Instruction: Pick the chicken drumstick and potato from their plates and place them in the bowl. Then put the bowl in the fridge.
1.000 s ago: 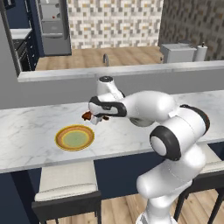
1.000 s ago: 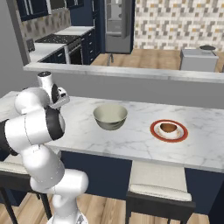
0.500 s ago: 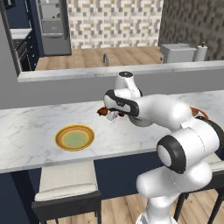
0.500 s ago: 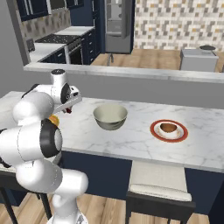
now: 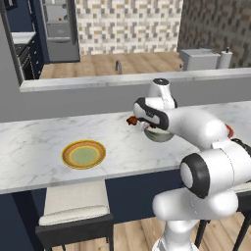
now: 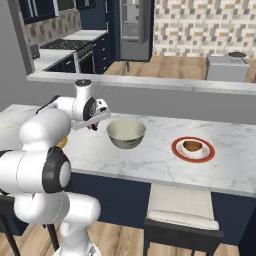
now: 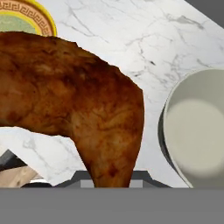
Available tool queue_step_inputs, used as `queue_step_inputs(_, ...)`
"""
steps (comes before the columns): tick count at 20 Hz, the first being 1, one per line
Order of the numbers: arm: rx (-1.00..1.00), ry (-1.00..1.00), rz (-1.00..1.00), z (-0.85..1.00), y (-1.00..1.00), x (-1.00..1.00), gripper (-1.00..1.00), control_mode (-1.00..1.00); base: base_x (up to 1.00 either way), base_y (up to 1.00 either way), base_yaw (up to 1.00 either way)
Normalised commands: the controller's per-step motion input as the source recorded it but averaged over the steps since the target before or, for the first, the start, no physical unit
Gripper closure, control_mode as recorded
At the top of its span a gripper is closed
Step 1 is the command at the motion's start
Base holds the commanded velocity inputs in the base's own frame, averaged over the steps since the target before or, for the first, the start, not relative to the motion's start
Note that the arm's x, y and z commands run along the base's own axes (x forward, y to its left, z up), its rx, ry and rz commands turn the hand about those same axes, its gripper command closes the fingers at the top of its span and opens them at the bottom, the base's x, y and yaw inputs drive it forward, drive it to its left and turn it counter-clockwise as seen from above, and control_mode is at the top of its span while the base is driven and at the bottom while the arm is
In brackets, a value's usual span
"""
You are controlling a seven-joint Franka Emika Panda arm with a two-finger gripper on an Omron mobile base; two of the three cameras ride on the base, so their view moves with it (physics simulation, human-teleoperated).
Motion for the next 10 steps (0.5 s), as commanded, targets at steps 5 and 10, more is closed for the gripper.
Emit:
queue_step_inputs(5,0.00,0.00,-0.16,0.16,-0.60,0.06,1.00,-1.00,0.00,0.00,0.00)
queue_step_inputs(10,0.00,0.04,-0.15,0.06,-0.52,0.14,1.00,-1.00,0.00,0.00,0.00)
